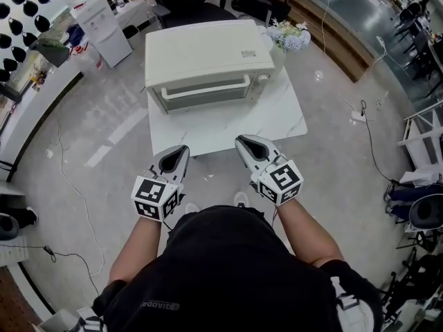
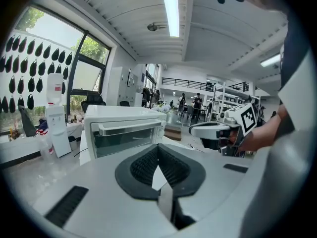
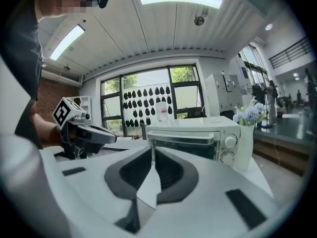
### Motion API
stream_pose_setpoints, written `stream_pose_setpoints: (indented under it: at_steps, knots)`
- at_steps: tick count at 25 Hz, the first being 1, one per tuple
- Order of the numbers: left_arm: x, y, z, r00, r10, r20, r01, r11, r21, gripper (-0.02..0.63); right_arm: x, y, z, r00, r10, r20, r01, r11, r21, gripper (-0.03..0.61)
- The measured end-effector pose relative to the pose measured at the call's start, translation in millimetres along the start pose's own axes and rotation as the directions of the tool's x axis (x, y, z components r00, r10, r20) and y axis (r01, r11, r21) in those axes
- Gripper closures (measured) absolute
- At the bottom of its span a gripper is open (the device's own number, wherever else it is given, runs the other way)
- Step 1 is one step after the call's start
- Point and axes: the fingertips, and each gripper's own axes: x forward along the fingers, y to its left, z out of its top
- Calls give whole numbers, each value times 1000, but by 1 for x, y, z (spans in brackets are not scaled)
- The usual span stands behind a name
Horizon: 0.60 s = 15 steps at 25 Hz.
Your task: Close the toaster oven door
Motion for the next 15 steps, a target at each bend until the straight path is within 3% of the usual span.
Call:
stream_pose_setpoints:
  at_steps: [5,15]
  knots:
    - [-4,0,-4,1000,9,0,-9,1000,-7,611,-10,11,-2,1000,10,-4,-10,1000,-28,575]
    - [-9,3,-16,999,31,-24,-31,999,-16,611,-16,9,-19,998,12,-55,-12,1000,2,577]
